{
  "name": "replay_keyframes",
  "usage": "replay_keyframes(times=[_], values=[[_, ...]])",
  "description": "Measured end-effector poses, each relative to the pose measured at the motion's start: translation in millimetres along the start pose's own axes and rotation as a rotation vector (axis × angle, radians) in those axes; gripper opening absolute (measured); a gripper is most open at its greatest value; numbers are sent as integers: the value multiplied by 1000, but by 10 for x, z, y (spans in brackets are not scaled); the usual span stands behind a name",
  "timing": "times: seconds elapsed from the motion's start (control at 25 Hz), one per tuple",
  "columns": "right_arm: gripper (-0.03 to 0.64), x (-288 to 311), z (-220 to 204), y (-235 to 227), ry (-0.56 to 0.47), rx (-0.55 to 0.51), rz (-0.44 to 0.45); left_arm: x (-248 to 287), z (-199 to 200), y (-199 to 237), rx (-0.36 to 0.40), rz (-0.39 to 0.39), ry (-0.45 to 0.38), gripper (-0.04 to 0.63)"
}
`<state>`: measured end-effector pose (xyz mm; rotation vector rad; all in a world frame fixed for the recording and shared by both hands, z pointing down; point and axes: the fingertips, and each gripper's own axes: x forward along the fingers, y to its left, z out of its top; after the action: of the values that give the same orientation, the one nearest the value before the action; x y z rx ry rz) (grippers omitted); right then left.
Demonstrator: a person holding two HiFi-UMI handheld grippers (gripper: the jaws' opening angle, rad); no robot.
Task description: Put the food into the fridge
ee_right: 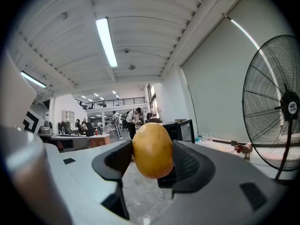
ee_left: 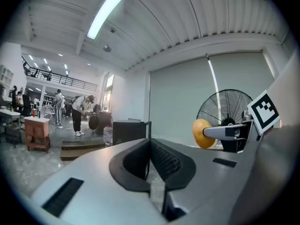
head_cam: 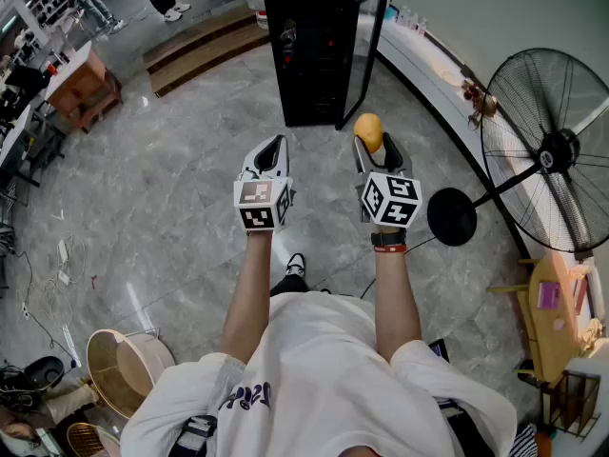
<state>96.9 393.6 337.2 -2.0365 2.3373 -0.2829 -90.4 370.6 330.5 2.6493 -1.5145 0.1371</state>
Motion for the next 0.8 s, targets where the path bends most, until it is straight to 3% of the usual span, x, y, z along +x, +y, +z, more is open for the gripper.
replay_keyframes(times=[0.44, 0.8], values=[[285, 336, -259, -41, 32, 46, 43, 200, -238, 192, -26, 47, 28, 18], [285, 1366, -121, -196, 25, 70, 40, 1201, -141, 631, -49, -6, 4, 18]])
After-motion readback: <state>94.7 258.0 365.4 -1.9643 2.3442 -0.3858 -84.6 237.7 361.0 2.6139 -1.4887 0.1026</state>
